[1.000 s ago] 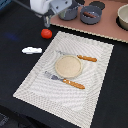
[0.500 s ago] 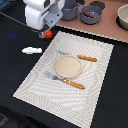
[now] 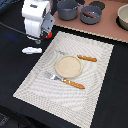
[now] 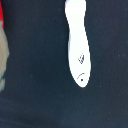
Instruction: Place the fish, sausage, and tomato into the frying pan.
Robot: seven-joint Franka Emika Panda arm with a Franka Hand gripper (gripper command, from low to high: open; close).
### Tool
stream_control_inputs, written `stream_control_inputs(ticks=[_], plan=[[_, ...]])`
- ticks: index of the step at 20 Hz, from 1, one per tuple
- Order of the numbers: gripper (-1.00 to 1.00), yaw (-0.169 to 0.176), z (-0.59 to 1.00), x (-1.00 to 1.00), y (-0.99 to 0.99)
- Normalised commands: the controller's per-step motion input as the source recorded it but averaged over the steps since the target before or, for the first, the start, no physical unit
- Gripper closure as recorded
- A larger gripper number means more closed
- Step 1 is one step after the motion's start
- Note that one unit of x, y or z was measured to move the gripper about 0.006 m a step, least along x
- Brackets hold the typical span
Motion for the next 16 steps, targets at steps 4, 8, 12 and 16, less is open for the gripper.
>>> stream_control_inputs(ticks=[4, 8, 12, 16], plan=[[-1.0, 0.074, -0.36, -0.41, -0.39], [-1.0, 0.069, -0.32, -0.38, -0.34], [-1.0, 0.055, -0.34, -0.29, -0.2], [-1.0, 0.038, -0.37, -0.22, 0.0]])
